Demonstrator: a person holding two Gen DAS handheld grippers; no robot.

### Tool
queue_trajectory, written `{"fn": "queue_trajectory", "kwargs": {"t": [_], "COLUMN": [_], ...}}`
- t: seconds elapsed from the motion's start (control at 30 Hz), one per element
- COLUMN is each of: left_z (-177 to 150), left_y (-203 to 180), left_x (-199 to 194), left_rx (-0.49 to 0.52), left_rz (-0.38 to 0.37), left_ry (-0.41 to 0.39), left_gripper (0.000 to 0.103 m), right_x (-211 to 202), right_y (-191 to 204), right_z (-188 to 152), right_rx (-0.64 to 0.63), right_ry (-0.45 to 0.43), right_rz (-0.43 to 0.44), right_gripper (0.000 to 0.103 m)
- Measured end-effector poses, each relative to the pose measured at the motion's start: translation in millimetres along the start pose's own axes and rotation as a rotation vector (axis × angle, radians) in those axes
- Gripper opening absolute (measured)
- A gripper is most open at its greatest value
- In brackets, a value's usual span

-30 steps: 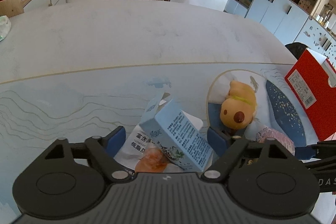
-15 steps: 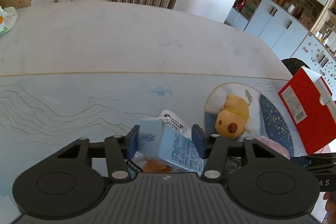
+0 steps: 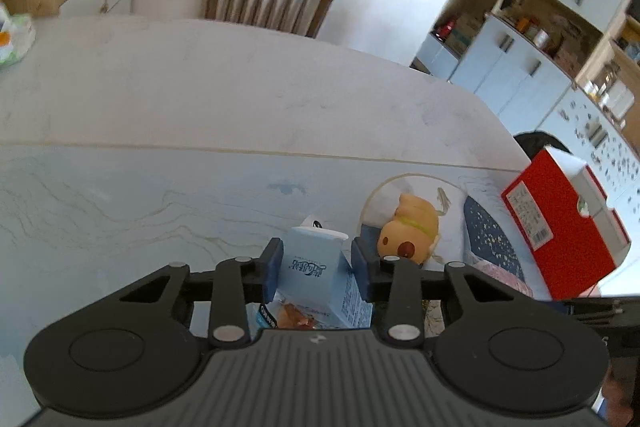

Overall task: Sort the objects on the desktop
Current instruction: 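Grasp the light blue carton with the left tool while the right tool grasps the pink snack bag, then carry the blue carton and pink snack bag over the shoebox with both tools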

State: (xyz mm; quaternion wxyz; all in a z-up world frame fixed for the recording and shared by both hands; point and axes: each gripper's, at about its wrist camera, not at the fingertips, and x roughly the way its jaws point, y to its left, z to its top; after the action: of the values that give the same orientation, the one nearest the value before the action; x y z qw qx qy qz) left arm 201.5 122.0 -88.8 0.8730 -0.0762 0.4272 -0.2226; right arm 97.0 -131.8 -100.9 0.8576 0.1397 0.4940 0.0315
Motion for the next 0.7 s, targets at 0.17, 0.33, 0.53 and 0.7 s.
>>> {"fn": "queue_trajectory", "kwargs": {"t": [0.17, 0.33, 0.53, 0.7], "left_z": [0, 1, -3, -1], "left_y": [15, 16, 18, 15], "left_x": [0, -9, -15, -27], "left_rx": [-0.073, -0.082, -0.126, -0.161], "left_rz": [-0.003, -0.038, -0.062, -0.094], "left_ry": [0.017, 0.008, 0.009, -0.005], "left_gripper": [0.033, 0.028, 0.028, 0.028], "right_x": [-3, -6, -17, -30], "right_y": [-4, -4, -1, -4], "right_z": [-3, -6, -7, -6], "right_rx": [0.008, 0.008, -0.034, -0.042], "right_ry": [0.001, -0.004, -0.021, -0.035], "right_rz": [-0.002, 0.003, 0.002, -0.004], "right_gripper": [0.055, 0.055, 0.055, 0.055]}}
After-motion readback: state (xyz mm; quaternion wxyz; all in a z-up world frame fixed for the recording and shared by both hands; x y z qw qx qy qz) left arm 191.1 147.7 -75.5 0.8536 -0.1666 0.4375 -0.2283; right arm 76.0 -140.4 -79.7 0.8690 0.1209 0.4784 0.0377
